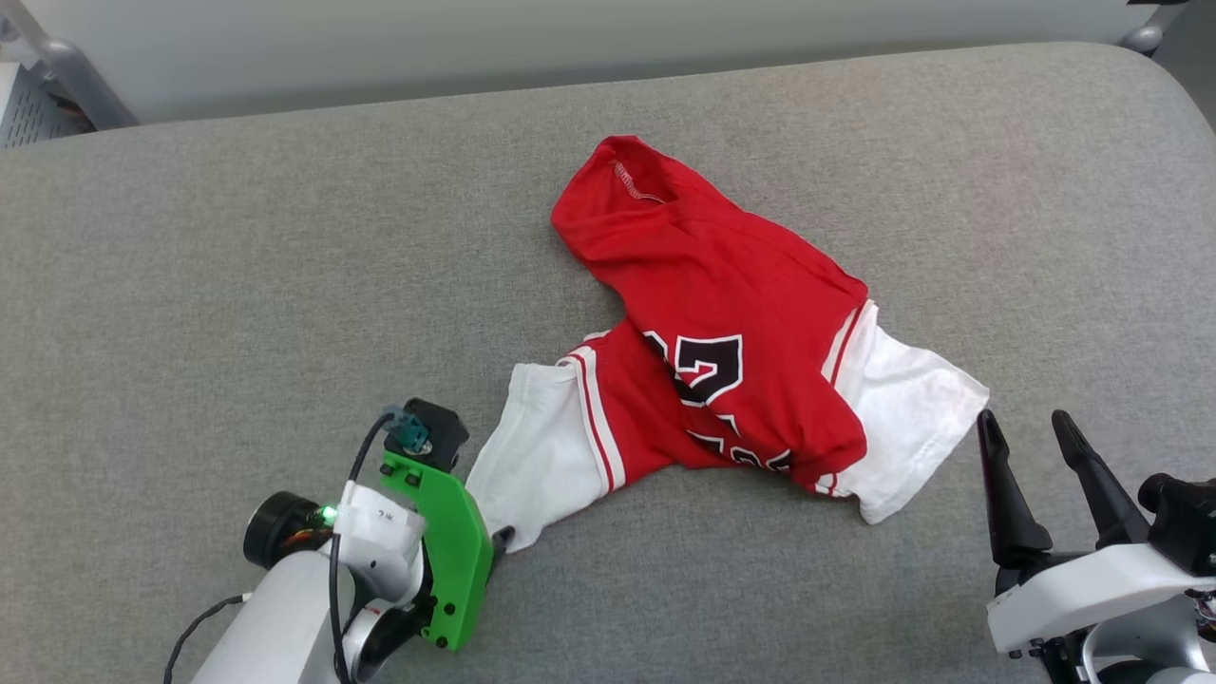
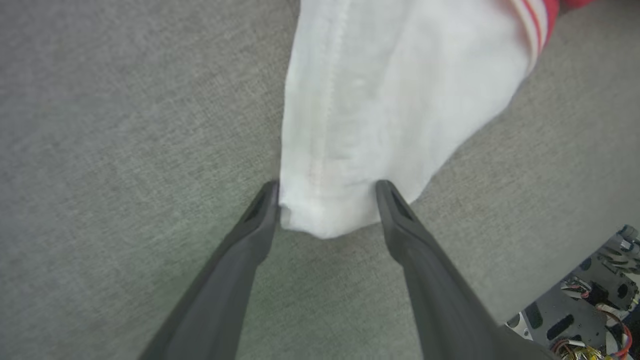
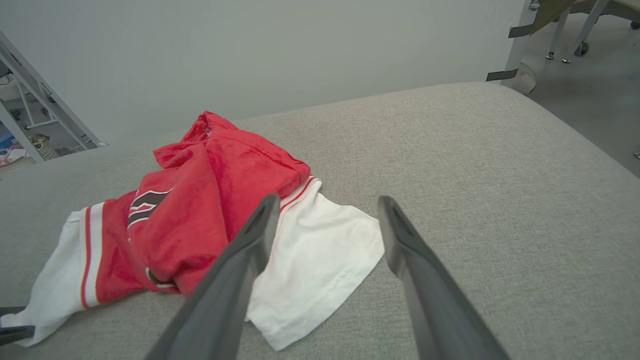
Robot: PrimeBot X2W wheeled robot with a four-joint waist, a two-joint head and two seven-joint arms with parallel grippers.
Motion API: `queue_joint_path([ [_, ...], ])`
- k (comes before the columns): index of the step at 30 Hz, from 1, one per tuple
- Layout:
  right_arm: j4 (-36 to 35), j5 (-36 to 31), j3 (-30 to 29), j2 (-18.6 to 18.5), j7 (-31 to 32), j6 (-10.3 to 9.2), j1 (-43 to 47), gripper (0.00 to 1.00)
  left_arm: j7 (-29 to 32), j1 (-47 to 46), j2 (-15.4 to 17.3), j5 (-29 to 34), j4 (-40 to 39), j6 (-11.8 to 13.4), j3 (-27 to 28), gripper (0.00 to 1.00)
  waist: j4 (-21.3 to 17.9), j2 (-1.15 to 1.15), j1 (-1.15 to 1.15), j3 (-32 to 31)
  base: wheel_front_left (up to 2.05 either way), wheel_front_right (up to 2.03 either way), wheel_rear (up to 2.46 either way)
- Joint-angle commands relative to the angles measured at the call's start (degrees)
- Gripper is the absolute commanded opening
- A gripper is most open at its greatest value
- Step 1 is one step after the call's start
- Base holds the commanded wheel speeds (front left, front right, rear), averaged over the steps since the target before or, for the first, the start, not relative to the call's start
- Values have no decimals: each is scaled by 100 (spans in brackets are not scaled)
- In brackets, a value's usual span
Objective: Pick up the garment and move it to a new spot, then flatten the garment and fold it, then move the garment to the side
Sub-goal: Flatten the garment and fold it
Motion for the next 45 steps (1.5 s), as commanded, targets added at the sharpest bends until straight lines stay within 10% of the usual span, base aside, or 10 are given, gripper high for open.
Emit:
queue_joint_path([
  [1,41,61,20,19,-48,0,-114,100,75,-65,68,59,113,32,-24,100,-19,0,0,42,0,0,0],
  [9,100,135,-11,19,-57,0,-206,100,566,-113,-2,11,836,23,-369,100,-5,0,0,105,0,0,0],
  [10,102,136,-28,20,-51,0,-217,100,609,-119,-27,-24,899,11,-419,82,-6,0,0,108,0,0,0],
  [12,107,145,-69,20,-33,0,-233,100,584,-142,-77,-98,971,-8,-463,0,-8,0,0,109,0,0,0],
  [29,1513,1339,-764,-763,1703,0,-401,100,-256,-121,48,-217,165,86,-196,0,188,0,0,-3,0,0,0],
  [45,2408,1772,182,-1904,3331,0,-2005,100,-509,-263,117,-30,-1011,201,-238,0,694,0,0,409,0,0,0],
])
